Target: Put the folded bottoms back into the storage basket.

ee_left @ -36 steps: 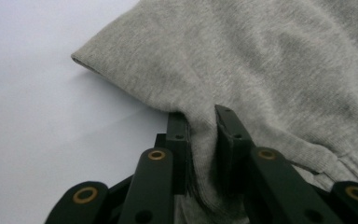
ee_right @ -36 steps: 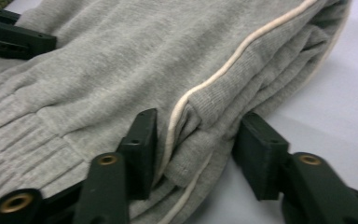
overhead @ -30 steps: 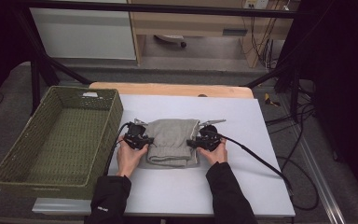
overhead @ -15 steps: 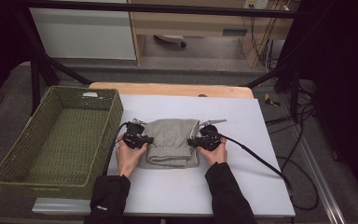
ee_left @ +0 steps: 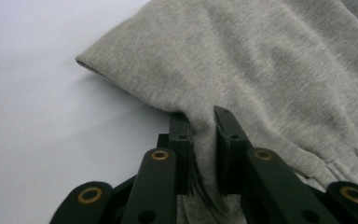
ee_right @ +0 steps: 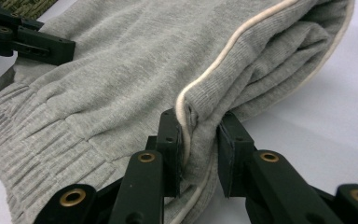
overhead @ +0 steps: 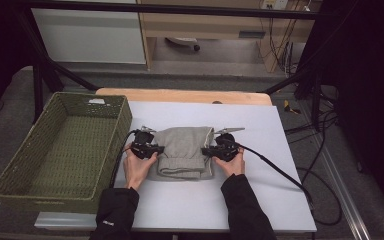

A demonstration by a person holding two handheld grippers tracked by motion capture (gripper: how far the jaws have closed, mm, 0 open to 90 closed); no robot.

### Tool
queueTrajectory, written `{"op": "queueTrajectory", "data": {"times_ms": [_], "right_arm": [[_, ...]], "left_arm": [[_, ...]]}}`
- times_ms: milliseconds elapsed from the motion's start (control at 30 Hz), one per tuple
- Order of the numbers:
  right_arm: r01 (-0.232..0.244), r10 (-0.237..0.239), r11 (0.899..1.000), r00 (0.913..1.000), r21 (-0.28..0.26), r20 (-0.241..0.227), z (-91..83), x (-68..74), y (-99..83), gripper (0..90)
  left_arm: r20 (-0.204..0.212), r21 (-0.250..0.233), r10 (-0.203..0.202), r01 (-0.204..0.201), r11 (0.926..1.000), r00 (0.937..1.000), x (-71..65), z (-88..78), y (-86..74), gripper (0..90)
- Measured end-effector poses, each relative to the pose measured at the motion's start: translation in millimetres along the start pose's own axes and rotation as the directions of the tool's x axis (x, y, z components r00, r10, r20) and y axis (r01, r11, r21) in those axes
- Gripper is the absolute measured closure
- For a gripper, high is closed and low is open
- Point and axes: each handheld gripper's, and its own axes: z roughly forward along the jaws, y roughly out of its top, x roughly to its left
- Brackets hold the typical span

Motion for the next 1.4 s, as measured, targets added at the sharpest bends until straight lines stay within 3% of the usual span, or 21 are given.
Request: {"op": "queueTrajectory", "data": {"times_ms": [767, 1400], "right_arm": [[0.026, -0.027, 0.998, 0.9994, -0.066, -0.021, -25.9, 9.3, 2.0, 74.2], [0.056, -0.061, 0.991, 0.9976, -0.119, -0.033, -54.4, 21.2, 1.1, 74.3]], "left_arm": [[0.021, -0.046, 0.046, -0.045, 0.9979, 0.9987, -11.1, -22.2, 7.6, 79.3], [0.044, -0.091, 0.094, -0.09, 0.9918, 0.9946, -24.0, -48.3, 10.5, 79.4]]}}
